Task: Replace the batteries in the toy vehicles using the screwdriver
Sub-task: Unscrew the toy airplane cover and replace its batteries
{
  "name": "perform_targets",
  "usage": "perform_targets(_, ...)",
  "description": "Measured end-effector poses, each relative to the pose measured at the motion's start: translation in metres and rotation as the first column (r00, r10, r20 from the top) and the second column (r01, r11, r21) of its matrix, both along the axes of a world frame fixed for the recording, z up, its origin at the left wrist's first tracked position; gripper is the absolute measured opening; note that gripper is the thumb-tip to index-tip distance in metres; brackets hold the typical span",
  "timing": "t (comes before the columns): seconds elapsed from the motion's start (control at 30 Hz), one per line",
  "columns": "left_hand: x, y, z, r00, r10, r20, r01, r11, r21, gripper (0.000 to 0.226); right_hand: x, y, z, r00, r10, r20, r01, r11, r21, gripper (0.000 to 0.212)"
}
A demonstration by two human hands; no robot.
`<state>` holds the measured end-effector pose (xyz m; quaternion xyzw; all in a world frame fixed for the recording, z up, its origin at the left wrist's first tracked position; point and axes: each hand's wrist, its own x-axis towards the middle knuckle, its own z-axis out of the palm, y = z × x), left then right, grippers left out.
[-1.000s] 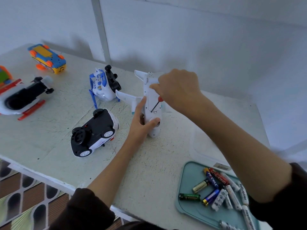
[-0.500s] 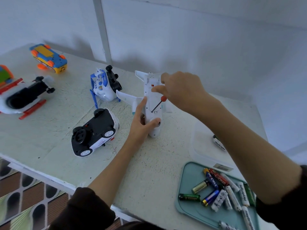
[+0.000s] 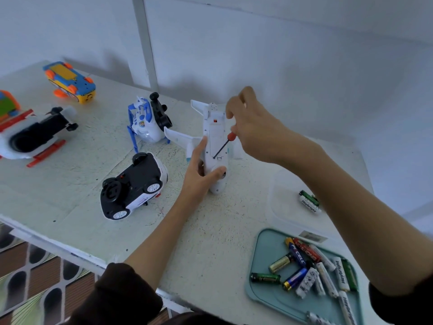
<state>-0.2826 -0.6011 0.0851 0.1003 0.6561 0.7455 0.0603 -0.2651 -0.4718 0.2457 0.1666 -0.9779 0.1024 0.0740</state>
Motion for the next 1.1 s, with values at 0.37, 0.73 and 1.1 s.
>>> perform_targets(0.37,0.0,0.0,-0.001,1.0,0.007,-0.001,-0.007,1.0,-0.004,0.079,-0.008,-0.011,0.01,0.993,-0.112,-0.043,0.12,0.95,0.29,0.027)
perform_targets(0.73,0.0,0.0,-0.001,1.0,-0.006,0.005,0.006,1.0,0.018,0.076,-0.009,-0.002,0.003,0.991,0.129,0.03,-0.127,0.99,-0.057,0.023)
perform_targets(1.1,-0.002,-0.001,-0.003,1.0,-0.031,0.005,0.031,0.999,0.008,0.084,-0.009,-0.007,0.013,0.967,0.239,0.084,-0.237,0.971,-0.031,0.026)
